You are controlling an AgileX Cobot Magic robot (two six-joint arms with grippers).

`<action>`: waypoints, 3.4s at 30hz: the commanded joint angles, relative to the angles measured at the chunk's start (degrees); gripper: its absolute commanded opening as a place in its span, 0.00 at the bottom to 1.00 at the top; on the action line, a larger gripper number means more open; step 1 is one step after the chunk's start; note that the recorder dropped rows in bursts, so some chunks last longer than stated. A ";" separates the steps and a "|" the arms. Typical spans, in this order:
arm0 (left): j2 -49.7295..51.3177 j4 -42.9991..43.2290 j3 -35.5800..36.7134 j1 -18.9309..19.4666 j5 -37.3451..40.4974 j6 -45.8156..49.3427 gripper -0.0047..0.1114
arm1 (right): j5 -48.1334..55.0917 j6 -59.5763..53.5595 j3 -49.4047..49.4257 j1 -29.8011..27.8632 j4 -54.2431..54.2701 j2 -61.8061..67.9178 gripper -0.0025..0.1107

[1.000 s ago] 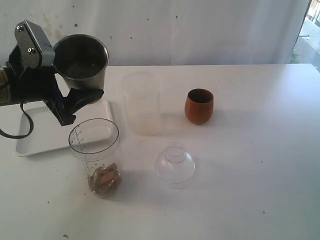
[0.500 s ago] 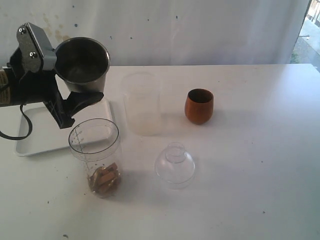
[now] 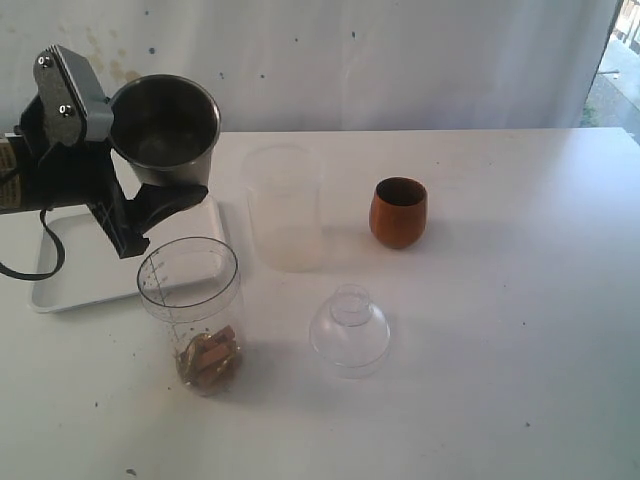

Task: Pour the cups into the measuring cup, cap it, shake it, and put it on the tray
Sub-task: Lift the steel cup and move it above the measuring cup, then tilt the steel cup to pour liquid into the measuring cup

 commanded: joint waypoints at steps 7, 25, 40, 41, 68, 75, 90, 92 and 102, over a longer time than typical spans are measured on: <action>-1.20 -1.97 -0.86 -0.12 -2.91 -0.10 0.04 | 0.07 3.38 0.30 -0.27 -0.22 -0.30 0.02; -1.20 -2.13 -0.86 1.49 -5.62 -1.94 0.04 | 0.07 3.38 0.30 -0.27 -0.22 -0.30 0.02; -1.20 4.43 -0.86 3.52 -7.64 3.18 0.04 | 0.07 3.38 0.30 -0.27 -0.22 -0.30 0.02; -1.20 4.43 -0.86 3.52 -7.64 3.18 0.04 | 0.07 3.38 0.30 -0.27 -0.22 -0.30 0.02; -1.20 4.22 -0.86 3.52 -4.20 25.40 0.04 | 0.07 3.38 0.30 -0.27 -0.22 -0.30 0.02; -1.20 3.50 -0.86 3.52 -2.51 28.39 0.04 | 0.07 3.38 0.30 -0.27 -0.22 -0.30 0.02; -1.20 -2.42 -0.86 3.52 1.48 36.55 0.04 | 0.07 3.38 0.30 -0.27 -0.22 -0.30 0.02; -1.20 -2.42 -0.86 3.52 1.88 37.72 0.04 | 0.07 3.38 0.30 -0.27 -0.22 -0.30 0.02; -1.20 -2.42 -0.86 3.52 1.66 41.92 0.04 | 0.07 3.38 0.30 -0.27 -0.22 -0.30 0.02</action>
